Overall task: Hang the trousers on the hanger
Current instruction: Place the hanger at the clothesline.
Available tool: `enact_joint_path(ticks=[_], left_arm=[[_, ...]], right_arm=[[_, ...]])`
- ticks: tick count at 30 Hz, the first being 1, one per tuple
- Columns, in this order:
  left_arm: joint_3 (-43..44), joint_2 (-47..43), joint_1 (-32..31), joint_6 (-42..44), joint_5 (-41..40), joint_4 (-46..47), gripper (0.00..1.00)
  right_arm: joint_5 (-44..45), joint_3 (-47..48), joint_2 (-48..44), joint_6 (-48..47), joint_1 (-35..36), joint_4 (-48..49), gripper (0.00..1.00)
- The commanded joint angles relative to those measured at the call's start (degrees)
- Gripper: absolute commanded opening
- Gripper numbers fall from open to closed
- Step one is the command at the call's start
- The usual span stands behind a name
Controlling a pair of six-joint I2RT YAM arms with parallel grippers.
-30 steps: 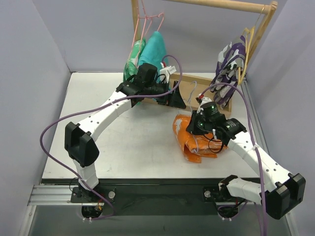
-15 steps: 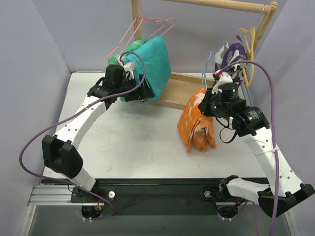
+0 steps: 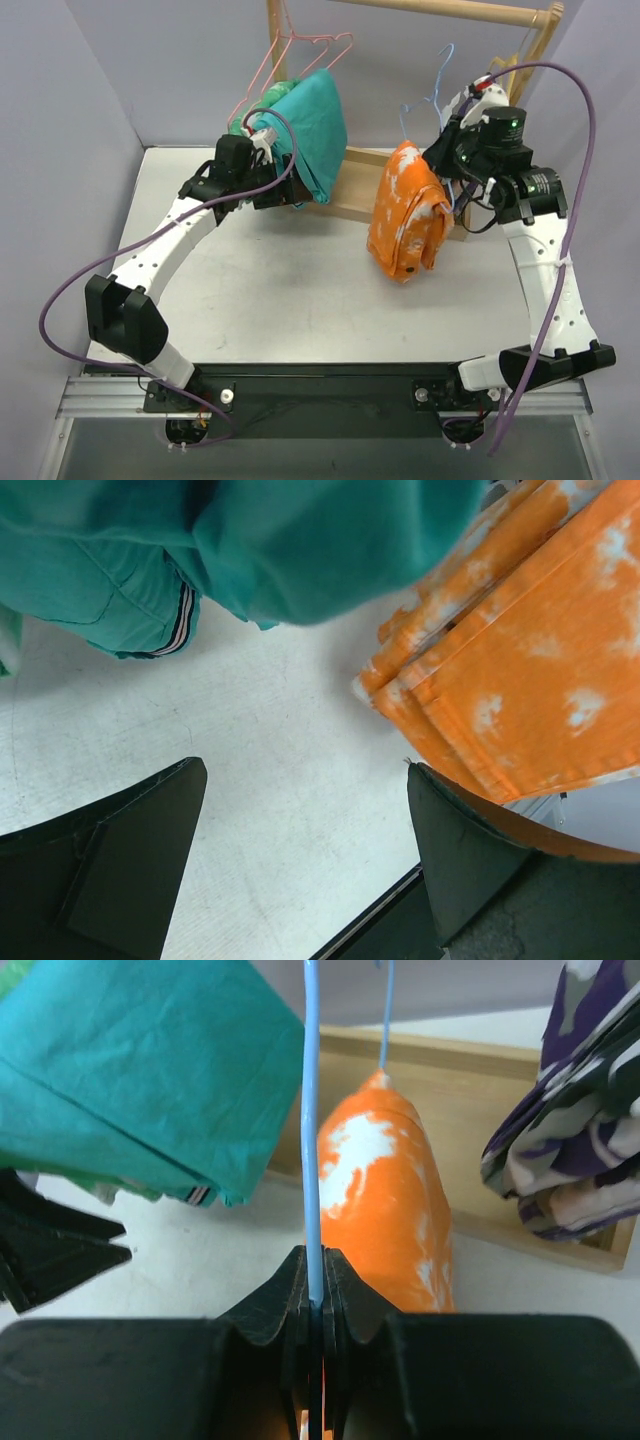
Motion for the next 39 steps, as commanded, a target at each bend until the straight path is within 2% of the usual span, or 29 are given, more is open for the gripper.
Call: enact_joint_path(ticks=[1,5,10,18,26,39], left_arm=[[-0.76,-1.37,0.24,0.00,0.91,4.14,0.93],[-0.85,-1.20,0.24,0.27,1.08,4.67,0.93],[-0.77,-0.76,0.50,0.62,1.35,4.93,0.93],[-0.50,-0.06,1.03,0.97,2.05,5.02,0.93],[-0.68,0.03,1.38,1.06,2.58,5.02,0.93],[-1.29,0.12,2.35,1.06,3.37,5.55,0.93]], right_arm=[[-5.92,8.87,1.91,0.98,-4.37,10.31,0.00],[-8.29,15.98,4.82,-0.86,-6.13,10.40,0.00],[-9.26,19.69,6.75,-2.27,-6.66,10.75,0.00],[-9.00,20.74,7.45,-1.31,-8.68,13.21,0.00],[-10.84,23.20,10.62,0.89,-13.60,14.00,0.00],[-12.78,21.36,13.08,5.91,-23.45,11.90,0.00]])
